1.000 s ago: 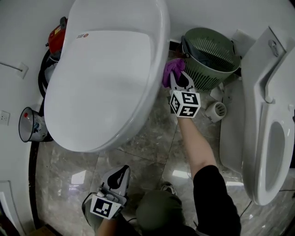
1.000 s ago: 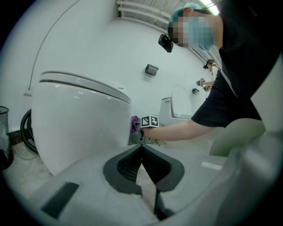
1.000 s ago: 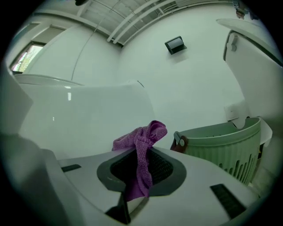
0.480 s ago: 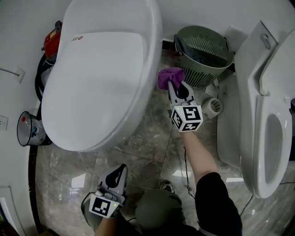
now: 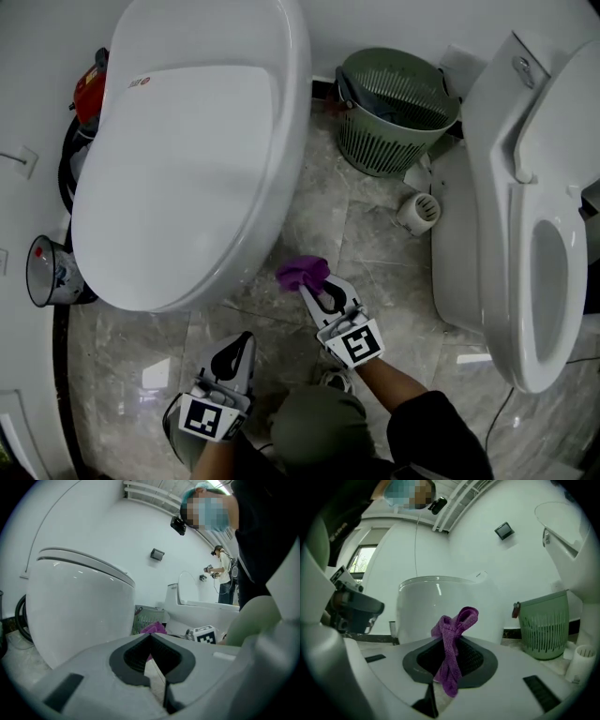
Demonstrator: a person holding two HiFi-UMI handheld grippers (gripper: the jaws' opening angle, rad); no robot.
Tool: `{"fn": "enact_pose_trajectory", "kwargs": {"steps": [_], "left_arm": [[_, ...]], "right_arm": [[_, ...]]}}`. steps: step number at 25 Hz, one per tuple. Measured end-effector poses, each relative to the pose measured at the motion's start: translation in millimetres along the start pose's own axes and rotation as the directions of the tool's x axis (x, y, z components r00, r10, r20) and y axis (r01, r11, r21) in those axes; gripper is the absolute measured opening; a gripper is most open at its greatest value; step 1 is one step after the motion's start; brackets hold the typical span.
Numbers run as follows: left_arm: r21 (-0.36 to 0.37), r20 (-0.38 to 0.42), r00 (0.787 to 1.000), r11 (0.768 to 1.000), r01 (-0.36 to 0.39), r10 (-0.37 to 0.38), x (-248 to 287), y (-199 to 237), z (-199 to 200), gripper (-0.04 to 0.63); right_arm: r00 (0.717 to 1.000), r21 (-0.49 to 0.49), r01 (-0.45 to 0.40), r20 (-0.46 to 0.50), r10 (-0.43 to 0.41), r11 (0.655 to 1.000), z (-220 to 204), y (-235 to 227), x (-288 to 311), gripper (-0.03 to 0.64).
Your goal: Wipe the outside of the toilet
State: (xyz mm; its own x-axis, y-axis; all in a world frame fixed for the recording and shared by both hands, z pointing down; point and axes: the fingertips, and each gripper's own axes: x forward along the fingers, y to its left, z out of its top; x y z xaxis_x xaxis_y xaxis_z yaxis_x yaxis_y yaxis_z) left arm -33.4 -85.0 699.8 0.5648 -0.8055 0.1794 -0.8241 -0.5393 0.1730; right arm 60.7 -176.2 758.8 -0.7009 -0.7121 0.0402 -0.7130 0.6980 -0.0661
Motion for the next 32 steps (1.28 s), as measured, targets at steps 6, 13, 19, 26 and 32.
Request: {"fn": "enact_pose_trajectory", "kwargs": {"steps": [6, 13, 19, 26, 32], "left_arm": [[0.0, 0.012, 1.0, 1.0, -0.008, 0.008, -1.3, -1.5, -5.3, 0.005], [0.0, -0.006, 1.0, 1.0, -0.016, 0.016, -1.8, -1.0, -11.4, 0.005], [0.004, -0.024, 1.0, 1.0, -0.013, 0.013, 3.9, -1.7, -13.4, 0.006], [0.003, -0.035, 0.999, 1.0, 0.005, -0.005, 10.9, -5.2, -15.5, 0.006], [-0.001, -0.029, 1.0, 1.0, 0.002, -0.002, 15.5, -5.7, -16.1, 0.005]], "right_arm": [[0.99, 0.097, -0.124, -0.051, 0.129, 0.988, -40.1, 62.8, 3.5, 0.067], [0.989, 0.149, -0.1, -0.094, 0.114, 0.984, -73.5, 58.5, 38.6, 0.067], [0.993, 0.14, -0.035, -0.109, 0.051, 0.99, -72.0, 26.7, 55.2, 0.067], [0.991, 0.112, 0.109, -0.088, -0.1, 0.988, -64.7, -48.2, 69.7, 0.067], [0.965, 0.044, 0.247, -0.102, -0.242, 0.968, -45.3, -136.9, 110.0, 0.066]]}}
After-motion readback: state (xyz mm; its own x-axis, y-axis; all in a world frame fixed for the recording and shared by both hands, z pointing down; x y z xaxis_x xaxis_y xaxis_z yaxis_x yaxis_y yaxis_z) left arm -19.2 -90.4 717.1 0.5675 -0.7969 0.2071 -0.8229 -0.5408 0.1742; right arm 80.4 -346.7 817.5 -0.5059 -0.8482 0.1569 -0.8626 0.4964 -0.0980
